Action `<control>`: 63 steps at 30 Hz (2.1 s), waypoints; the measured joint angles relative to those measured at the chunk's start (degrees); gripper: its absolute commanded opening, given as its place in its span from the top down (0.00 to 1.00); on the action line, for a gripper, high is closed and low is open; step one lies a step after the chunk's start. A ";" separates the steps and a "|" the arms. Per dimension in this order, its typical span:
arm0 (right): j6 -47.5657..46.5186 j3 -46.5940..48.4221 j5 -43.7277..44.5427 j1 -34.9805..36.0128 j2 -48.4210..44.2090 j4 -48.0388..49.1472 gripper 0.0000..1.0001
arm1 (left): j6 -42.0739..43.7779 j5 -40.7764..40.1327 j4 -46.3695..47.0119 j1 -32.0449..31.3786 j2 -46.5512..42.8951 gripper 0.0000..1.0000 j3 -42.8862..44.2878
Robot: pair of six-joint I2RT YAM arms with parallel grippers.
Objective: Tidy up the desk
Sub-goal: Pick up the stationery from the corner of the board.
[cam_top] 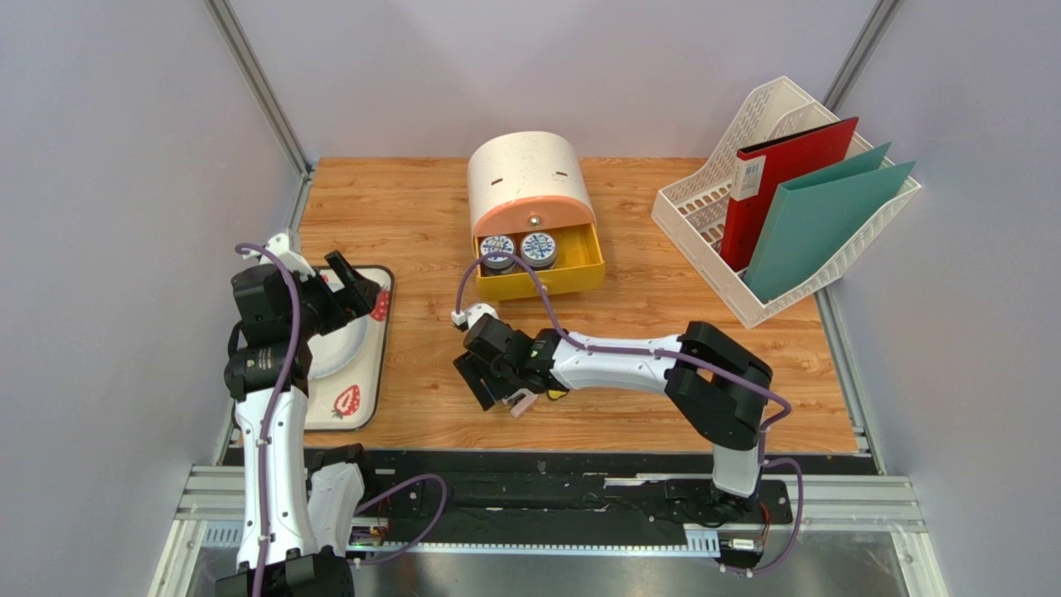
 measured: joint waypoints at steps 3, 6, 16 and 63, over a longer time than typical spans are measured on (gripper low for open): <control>0.00 0.59 0.07 0.00 0.94 -0.15 0.29 | 0.00 0.02 0.00 0.00 0.00 0.01 0.00; 0.00 0.74 0.35 0.02 1.46 -0.20 0.30 | 0.00 0.02 -0.02 0.00 0.00 0.01 0.00; -0.04 1.77 1.53 0.11 3.67 -0.22 0.37 | 0.00 0.02 0.00 0.00 0.00 0.01 0.00; 30.60 -2.95 20.72 2.08 -7.72 -18.01 0.17 | 0.00 -0.35 -0.02 0.00 -0.68 0.01 0.00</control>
